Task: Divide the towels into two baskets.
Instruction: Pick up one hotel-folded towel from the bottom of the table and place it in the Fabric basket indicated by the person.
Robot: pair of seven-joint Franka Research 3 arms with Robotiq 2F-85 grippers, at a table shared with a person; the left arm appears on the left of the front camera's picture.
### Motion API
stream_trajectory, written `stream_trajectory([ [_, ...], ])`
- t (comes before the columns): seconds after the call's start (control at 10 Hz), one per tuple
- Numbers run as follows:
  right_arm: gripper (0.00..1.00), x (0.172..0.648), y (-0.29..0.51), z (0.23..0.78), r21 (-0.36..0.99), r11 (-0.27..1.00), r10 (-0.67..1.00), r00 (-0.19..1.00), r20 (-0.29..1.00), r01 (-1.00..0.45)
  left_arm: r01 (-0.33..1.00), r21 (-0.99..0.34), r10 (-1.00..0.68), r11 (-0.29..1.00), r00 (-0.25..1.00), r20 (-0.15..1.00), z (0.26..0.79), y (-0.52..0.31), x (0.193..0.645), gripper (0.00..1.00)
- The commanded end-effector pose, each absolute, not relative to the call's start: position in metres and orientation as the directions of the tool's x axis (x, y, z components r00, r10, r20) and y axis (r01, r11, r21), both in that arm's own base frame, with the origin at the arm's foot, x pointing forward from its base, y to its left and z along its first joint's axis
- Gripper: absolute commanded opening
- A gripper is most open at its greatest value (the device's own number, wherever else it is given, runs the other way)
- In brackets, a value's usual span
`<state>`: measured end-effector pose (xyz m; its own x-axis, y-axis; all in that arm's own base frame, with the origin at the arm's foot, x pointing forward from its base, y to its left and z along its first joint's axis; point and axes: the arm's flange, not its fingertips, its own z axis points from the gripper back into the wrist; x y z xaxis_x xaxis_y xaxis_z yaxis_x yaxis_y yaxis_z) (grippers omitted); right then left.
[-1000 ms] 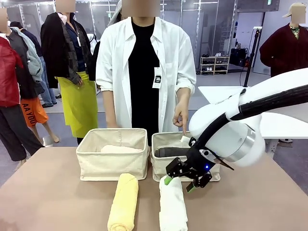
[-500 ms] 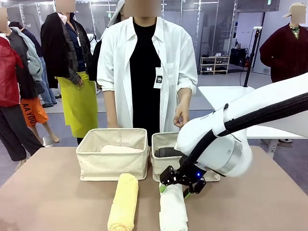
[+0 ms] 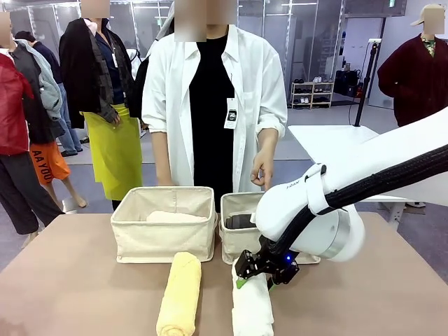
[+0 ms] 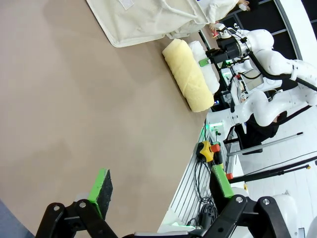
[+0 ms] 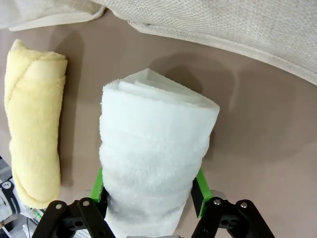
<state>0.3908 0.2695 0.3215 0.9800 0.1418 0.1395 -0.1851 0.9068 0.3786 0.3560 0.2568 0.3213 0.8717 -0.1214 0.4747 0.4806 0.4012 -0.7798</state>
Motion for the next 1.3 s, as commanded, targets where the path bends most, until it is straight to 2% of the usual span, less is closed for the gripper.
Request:
stream_trajectory([
  [0.0, 0.6, 0.381, 0.273, 0.319, 0.36, 0.919, 0.116, 0.983, 0.142, -0.16, 0.482, -0.78, -0.127, 0.399, 0.872, 0.474, 0.325, 0.257, 0.351, 1.0],
  [0.1, 0.64, 0.38, 0.273, 0.319, 0.363, 0.918, 0.114, 0.983, 0.143, -0.159, 0.482, -0.78, -0.127, 0.399, 0.872, 0.474, 0.325, 0.257, 0.351, 1.0],
  [0.2, 0.4, 0.38, 0.273, 0.318, 0.366, 0.917, 0.109, 0.984, 0.143, -0.155, 0.482, -0.78, -0.127, 0.399, 0.872, 0.474, 0.325, 0.257, 0.351, 1.0],
  [0.3, 0.44, 0.379, 0.274, 0.319, 0.374, 0.915, 0.103, 0.985, 0.139, -0.149, 0.482, -0.78, -0.127, 0.399, 0.872, 0.474, 0.325, 0.257, 0.351, 1.0],
  [0.4, 0.22, 0.378, 0.274, 0.323, 0.384, 0.911, 0.107, 0.985, 0.137, -0.152, 0.482, -0.78, -0.127, 0.399, 0.872, 0.474, 0.325, 0.257, 0.351, 1.0],
  [0.6, 0.22, 0.375, 0.268, 0.343, 0.355, 0.897, 0.215, 0.961, 0.172, -0.264, 0.482, -0.78, -0.127, 0.399, 0.872, 0.474, 0.325, 0.257, 0.351, 1.0],
  [0.9, 0.22, 0.369, 0.264, 0.405, 0.266, 0.861, 0.375, 0.895, 0.243, -0.433, 0.482, -0.78, -0.127, 0.399, 0.872, 0.474, 0.325, 0.257, 0.351, 1.0],
  [1.2, 0.22, 0.367, 0.259, 0.474, 0.075, 0.693, 0.685, 0.688, 0.241, -0.717, 0.482, -0.78, -0.127, 0.399, 0.872, 0.474, 0.325, 0.257, 0.351, 1.0],
])
